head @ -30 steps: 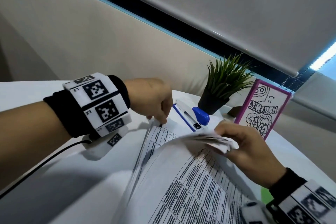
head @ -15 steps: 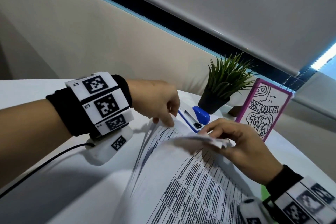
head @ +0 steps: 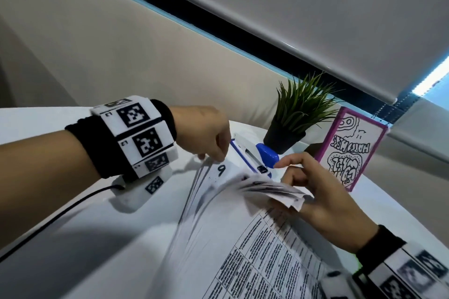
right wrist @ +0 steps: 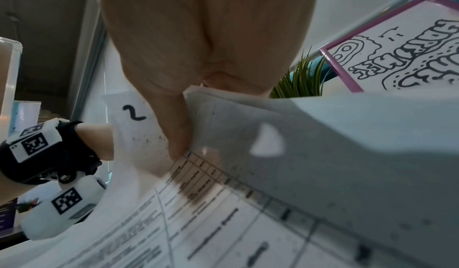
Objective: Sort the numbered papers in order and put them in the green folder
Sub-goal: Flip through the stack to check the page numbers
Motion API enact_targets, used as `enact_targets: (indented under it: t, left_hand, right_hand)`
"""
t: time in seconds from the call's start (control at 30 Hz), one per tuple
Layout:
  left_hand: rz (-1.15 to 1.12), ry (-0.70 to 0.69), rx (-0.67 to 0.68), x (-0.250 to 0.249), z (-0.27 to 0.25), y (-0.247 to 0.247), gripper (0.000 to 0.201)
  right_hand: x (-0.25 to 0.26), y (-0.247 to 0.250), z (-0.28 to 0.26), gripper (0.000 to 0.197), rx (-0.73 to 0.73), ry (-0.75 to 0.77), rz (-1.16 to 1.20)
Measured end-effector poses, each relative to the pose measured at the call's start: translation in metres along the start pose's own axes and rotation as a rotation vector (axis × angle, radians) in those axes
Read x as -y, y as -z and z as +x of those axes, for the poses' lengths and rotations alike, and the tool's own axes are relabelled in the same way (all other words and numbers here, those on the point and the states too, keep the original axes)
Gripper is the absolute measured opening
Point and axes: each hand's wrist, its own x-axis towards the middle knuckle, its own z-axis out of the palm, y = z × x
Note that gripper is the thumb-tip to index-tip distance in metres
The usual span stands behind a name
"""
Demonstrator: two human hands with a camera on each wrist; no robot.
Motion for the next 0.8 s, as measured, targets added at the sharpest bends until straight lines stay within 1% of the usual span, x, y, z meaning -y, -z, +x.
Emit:
enact_targets:
  t: [0.03, 0.07, 0.1, 0.17, 0.2, 0.3, 0.4, 0.53, 0.6, 0.63, 0.73, 0.8]
  left_hand:
    - [-0.013, -0.014, -0.027, -0.002, 0.000, 0.000, 0.008]
    - [-0.016, -0.029, -0.069, -0.004, 0.000, 0.000, 0.006]
    - [-0.020, -0.044, -0.115, -0.006, 0.001, 0.000, 0.007]
    - [-0.014, -0.082, -0.176, -0.009, 0.001, 0.002, 0.010]
    - [0.005, -0.097, -0.189, -0.011, 0.001, 0.002, 0.011]
    - [0.054, -0.116, -0.176, -0.013, 0.000, 0.004, 0.014]
    - [0.086, -0.159, -0.168, -0.015, -0.001, 0.004, 0.020]
    - [0.109, -0.199, -0.138, -0.019, 0.000, 0.002, 0.032]
    - [0.015, -0.206, -0.126, -0.019, 0.000, 0.001, 0.035]
    - [-0.053, -0.205, -0.115, -0.019, -0.001, 0.000, 0.035]
    - [-0.221, -0.214, -0.080, -0.020, -0.004, 0.000, 0.035]
    - [-0.297, -0.215, -0.051, -0.020, -0.005, 0.000, 0.034]
  right_hand:
    - [0.000, -0.001, 0.000, 0.043, -0.001, -0.006, 0.007]
    - [0.000, -0.002, 0.000, 0.043, -0.004, -0.009, -0.006]
    - [0.002, -0.003, 0.000, 0.036, 0.000, -0.010, -0.029]
    - [0.004, -0.002, 0.001, 0.013, 0.004, 0.000, -0.076]
    - [0.004, -0.002, 0.002, 0.009, -0.001, 0.006, -0.086]
    - [0.001, 0.000, 0.003, 0.010, -0.006, 0.040, -0.096]
    - [0.002, -0.001, 0.005, 0.016, -0.002, 0.066, -0.151]
    - [0.005, -0.002, 0.006, 0.034, -0.028, 0.084, -0.141]
    - [0.004, -0.001, 0.006, 0.045, -0.043, 0.094, -0.146]
    - [0.003, 0.000, 0.006, 0.047, -0.044, 0.094, -0.147]
    - [0.002, 0.001, 0.006, 0.031, -0.006, 0.082, -0.131]
    - [0.002, 0.001, 0.007, 0.033, -0.007, 0.076, -0.146]
